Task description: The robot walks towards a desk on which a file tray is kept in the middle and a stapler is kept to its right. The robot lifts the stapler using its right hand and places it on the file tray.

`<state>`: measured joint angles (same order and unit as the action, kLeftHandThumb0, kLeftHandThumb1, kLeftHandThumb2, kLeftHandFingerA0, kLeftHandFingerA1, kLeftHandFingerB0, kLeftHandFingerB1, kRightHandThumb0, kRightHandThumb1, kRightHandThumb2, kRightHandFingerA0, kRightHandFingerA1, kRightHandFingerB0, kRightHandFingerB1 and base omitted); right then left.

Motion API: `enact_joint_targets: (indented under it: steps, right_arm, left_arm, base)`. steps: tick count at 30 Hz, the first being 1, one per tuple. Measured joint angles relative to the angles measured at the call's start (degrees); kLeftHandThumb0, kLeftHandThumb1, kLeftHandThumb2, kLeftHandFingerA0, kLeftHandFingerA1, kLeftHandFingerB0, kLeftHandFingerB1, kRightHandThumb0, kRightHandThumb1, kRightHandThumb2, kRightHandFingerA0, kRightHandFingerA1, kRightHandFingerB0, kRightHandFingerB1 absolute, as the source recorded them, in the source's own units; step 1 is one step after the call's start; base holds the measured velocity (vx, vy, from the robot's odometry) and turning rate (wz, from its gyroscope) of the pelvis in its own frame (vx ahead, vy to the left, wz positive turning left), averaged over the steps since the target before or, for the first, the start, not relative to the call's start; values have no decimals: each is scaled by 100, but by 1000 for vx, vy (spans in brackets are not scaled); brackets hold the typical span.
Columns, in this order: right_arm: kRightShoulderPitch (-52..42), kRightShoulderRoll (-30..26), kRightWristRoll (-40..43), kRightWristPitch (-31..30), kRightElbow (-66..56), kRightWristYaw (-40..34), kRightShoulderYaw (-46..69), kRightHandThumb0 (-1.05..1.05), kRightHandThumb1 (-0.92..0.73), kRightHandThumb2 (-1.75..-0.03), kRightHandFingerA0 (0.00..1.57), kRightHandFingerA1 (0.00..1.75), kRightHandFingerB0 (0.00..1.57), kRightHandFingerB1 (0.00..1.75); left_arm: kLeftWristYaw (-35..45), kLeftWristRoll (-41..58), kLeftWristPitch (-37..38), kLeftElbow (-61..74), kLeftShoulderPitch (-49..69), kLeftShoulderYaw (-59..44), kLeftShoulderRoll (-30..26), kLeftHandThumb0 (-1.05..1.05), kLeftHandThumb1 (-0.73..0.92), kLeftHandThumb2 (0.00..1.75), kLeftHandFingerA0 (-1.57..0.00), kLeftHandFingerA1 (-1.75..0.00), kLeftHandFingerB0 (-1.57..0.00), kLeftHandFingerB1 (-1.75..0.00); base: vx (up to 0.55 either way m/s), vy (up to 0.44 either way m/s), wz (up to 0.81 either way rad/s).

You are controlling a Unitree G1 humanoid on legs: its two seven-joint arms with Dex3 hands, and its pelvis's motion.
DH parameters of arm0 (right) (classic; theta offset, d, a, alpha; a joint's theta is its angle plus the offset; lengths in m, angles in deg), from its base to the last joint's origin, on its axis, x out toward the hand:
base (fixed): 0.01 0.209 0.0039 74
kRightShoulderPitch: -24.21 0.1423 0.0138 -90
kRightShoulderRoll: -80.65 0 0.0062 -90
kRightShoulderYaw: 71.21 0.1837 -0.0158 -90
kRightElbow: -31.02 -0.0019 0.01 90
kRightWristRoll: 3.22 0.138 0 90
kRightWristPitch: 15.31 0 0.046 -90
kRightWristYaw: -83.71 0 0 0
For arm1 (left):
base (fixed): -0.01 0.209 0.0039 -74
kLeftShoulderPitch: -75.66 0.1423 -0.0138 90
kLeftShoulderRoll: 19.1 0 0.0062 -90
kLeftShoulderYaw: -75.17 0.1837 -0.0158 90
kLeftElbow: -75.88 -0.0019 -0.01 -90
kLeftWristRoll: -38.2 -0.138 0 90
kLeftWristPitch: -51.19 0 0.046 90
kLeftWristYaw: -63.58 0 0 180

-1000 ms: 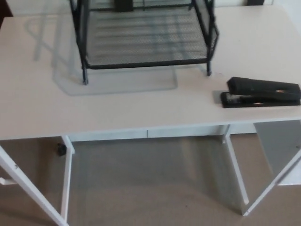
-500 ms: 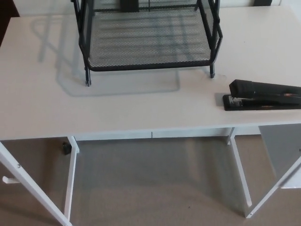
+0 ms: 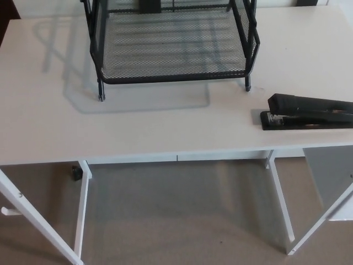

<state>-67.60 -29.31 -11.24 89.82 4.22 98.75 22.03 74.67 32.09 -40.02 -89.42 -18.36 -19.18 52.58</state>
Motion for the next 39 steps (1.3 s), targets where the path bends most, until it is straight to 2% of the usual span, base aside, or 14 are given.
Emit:
enact_joint_targets:
  steps: [3, 4, 8, 11, 16, 17, 19, 20, 21, 24, 25, 26, 27, 39]
  right_arm:
    - [-53, 5, 2, 16, 16, -1, 1, -74, -53, -94, 2, 28, 5, 31]
    - [-85, 13, 2, 19, 27, -1, 1, -36, -39, -96, 0, 49, 0, 51]
    - [-77, 107, 218, -53, -273, -2, 542, -63, -63, -59, 30, 45, 9, 25]
    - [-30, 167, 420, -116, -722, -24, 1046, -68, -50, -80, 34, 51, 7, 34]
    - [217, 195, 767, -246, -1220, -48, 1801, -62, -61, -59, 43, 41, 15, 27]
    - [252, 202, 867, -300, -1380, -55, 1986, -74, -51, -80, 41, 51, 12, 38]
    - [236, 236, 994, -396, -1663, -62, 2206, -73, -50, -80, 44, 52, 12, 38]
    - [190, 286, 1089, -465, -1869, -73, 2335, -64, -59, -58, 52, 46, 16, 27]
    - [132, 353, 1158, -526, -2035, -86, 2434, -71, -51, -81, 37, 50, 8, 34]
    - [-22, 496, 1311, -745, -2464, -114, 2578, -54, -61, -59, 38, 39, 15, 27]
    - [6, 498, 1352, -830, -2526, -114, 2625, -60, -49, -77, 27, 46, 8, 38]
    - [87, 494, 1416, -919, -2589, -119, 2694, -40, -43, -91, 26, 55, 0, 43]
    - [205, 481, 1470, -1010, -2664, -135, 2737, -52, -64, -61, 38, 36, 15, 27]
    - [1718, -154, 1532, -1752, -4354, -124, 2214, -58, -48, -79, 26, 52, 6, 38]
  left_arm:
    - [0, -4, 0, 0, 38, 12, -3, -68, 39, 123, -65, -91, -42, -79]
    - [0, -5, 0, -1, 61, 16, -4, -85, 44, 132, -74, -104, -31, -82]
    - [40, 72, 3, 52, 81, -185, -3, -81, 45, 133, -52, -100, -10, -79]
    - [68, 137, 4, 80, 51, -401, -3, -85, 46, 135, -67, -110, -11, -82]
    - [122, 288, 5, 125, 4, -765, -3, -84, 45, 134, -54, -103, -14, -81]
    - [139, 319, 6, 134, -6, -859, -3, -98, 38, 128, -54, -133, -33, -122]
    - [177, 373, 7, 147, -5, -1001, -4, -97, 37, 130, -54, -134, -31, -123]
    - [201, 427, 8, 165, -4, -1093, -6, -97, 40, 132, -61, -121, -38, -108]
    - [223, 465, 9, 185, 2, -1168, -11, -98, 42, 132, -62, -116, -34, -99]
    - [265, 553, 42, 211, 35, -1348, -39, -81, 49, 136, -56, -104, -11, -80]
    - [265, 565, 44, 211, 38, -1374, -47, -96, 43, 130, -61, -112, -33, -96]
    - [269, 581, 46, 212, 38, -1405, -52, -86, 48, 137, -60, -107, -12, -82]
    - [275, 593, 51, 213, 37, -1426, -54, -86, 48, 138, -61, -108, -14, -84]
    - [293, 659, 94, 216, 162, -1366, -62, -90, 39, 133, -63, -112, -38, -98]
  base:
    - [0, 0, 0]
    - [0, 0, 0]
    - [0, 0, 0]
    - [0, 0, 0]
    - [0, 0, 0]
    - [0, 0, 0]
    - [0, 0, 0]
    - [0, 0, 0]
    - [0, 0, 0]
    - [0, 0, 0]
    - [0, 0, 0]
    - [0, 0, 0]
    - [0, 0, 0]
    - [0, 0, 0]
